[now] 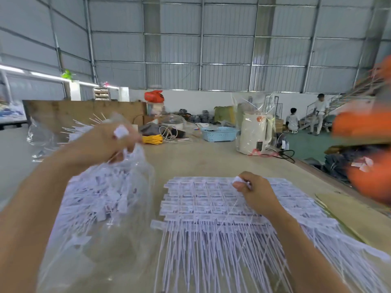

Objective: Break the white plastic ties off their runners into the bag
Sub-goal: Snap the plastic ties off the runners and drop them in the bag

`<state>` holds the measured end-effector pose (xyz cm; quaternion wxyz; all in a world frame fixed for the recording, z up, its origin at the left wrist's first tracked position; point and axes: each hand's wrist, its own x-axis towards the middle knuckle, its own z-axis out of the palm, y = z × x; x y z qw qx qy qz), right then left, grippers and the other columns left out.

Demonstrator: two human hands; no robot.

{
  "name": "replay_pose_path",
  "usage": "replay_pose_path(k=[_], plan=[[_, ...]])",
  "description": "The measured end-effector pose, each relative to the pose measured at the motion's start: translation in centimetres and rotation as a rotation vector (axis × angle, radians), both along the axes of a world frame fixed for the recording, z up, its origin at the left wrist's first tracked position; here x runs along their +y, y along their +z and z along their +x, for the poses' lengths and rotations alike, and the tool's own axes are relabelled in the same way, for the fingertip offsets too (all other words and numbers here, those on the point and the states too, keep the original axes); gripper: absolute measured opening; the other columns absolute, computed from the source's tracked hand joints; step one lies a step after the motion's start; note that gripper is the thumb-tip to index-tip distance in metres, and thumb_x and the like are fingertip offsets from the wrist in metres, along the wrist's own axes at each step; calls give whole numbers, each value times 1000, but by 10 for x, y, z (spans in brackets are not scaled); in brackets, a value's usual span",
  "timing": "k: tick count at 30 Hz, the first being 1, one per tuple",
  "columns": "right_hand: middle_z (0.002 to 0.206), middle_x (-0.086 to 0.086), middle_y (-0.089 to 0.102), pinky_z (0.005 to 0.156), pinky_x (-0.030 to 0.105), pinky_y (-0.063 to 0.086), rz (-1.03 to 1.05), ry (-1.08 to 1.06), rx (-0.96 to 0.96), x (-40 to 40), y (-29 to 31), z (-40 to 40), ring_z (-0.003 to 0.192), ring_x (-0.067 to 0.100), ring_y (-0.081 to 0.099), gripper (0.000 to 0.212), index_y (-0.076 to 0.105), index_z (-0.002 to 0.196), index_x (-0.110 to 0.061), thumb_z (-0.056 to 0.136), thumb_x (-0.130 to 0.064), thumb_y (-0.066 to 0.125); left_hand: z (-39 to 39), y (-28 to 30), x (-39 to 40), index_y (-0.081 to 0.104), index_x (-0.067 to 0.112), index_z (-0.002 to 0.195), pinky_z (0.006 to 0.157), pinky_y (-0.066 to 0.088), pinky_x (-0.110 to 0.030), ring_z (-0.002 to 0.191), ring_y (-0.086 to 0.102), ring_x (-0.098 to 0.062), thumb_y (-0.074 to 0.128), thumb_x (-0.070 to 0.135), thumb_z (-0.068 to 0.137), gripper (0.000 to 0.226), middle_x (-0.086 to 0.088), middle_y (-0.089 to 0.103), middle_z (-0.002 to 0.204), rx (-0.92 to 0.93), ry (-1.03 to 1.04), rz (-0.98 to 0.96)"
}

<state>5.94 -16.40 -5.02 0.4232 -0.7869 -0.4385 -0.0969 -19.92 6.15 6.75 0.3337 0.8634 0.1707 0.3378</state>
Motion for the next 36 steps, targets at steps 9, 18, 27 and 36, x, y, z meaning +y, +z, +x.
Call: replay_pose_path(k=[9, 18, 27, 36], plan=[[65, -8, 49, 63, 33, 39, -1, -23, -11, -8, 7, 2, 66, 17, 47, 28, 46, 67, -33, 92, -25, 57, 29, -84, 54, 40, 35, 139, 100, 36, -31, 126, 43, -26, 42, 12, 96, 49, -9, 35, 140, 852, 431, 430], [114, -9, 63, 86, 35, 43, -363, -276, -208, -31, 32, 3, 107, 20, 56, 24, 59, 114, -37, 96, -45, 45, 47, -53, -7, 51, 28, 128, 99, 37, -38, 122, 49, -25, 39, 14, 93, 40, -1, 51, 132, 900, 677, 603], [116, 0, 64, 75, 11, 40, 257, 18, -75, -48, 57, -15, 92, 0, 53, 35, 56, 129, -27, 95, -21, 51, 127, -109, -100, 62, 12, 111, 73, 50, -29, 88, 62, -22, 42, 6, 95, 26, -9, 63, 113, 458, -248, 198], [129, 6, 49, 101, 41, 34, -247, 233, -242, 19, 18, -49, 115, 22, 41, 63, 12, 149, -26, 96, -15, 46, 143, -123, -97, 71, 21, 63, 59, 56, -30, 63, 70, -21, 28, 80, 78, 74, -6, 70, 64, -109, -243, -623]])
